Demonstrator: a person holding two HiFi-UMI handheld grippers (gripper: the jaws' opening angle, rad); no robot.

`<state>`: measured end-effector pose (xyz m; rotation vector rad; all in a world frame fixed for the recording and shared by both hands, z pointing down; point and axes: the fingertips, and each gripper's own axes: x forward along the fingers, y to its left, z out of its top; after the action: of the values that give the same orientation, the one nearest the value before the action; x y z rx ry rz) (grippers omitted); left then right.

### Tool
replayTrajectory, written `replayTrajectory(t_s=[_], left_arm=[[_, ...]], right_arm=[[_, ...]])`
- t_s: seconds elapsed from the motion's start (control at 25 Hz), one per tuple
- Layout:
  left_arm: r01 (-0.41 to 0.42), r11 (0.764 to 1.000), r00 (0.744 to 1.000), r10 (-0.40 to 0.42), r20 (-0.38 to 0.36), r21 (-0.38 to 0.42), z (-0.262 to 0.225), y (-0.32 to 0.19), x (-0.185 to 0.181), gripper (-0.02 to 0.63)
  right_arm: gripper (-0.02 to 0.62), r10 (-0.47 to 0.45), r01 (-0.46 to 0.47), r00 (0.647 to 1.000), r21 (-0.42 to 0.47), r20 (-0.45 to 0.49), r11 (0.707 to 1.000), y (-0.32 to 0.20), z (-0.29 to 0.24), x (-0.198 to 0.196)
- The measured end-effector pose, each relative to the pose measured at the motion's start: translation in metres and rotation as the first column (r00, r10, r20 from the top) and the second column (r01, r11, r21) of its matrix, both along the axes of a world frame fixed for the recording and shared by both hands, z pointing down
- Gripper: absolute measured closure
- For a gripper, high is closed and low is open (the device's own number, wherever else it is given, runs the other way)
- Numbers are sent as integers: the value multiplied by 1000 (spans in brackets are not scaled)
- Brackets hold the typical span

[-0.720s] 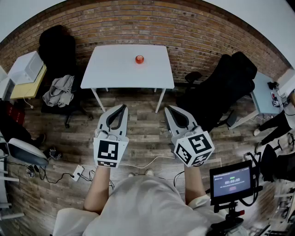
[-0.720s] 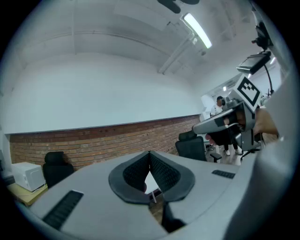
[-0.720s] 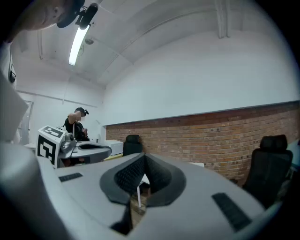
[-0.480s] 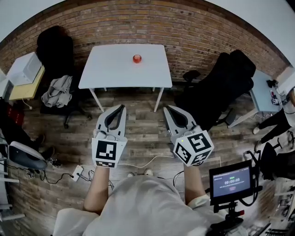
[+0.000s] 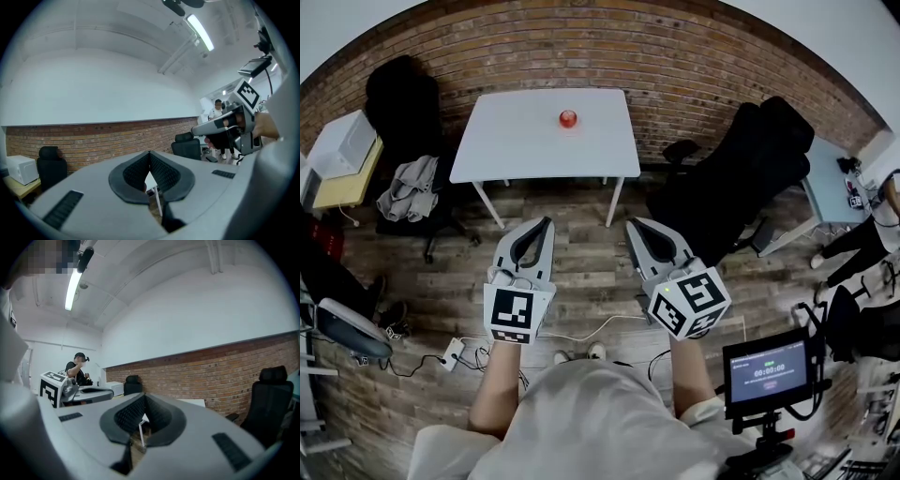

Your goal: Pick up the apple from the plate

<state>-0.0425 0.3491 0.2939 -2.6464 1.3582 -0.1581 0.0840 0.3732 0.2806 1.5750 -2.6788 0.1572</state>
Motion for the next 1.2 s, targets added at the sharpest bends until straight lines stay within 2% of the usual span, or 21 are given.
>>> replayTrajectory(t_s=[0.76,0.96,1.2], left_arm=[[56,998,998,-54,35,-37,18,-15,50,600],[48,996,998,-46,30,-74,29,-29,59,601],[34,998,999,-33,23,-57,32,-47,64,600]], right_arm=[[592,-49,49,999,-66,1,997,-28,25,54],[592,-54,54,999,-107,0,993,-44,42,55],[592,-48,47,999,-99,-12,994,-55,48,59]])
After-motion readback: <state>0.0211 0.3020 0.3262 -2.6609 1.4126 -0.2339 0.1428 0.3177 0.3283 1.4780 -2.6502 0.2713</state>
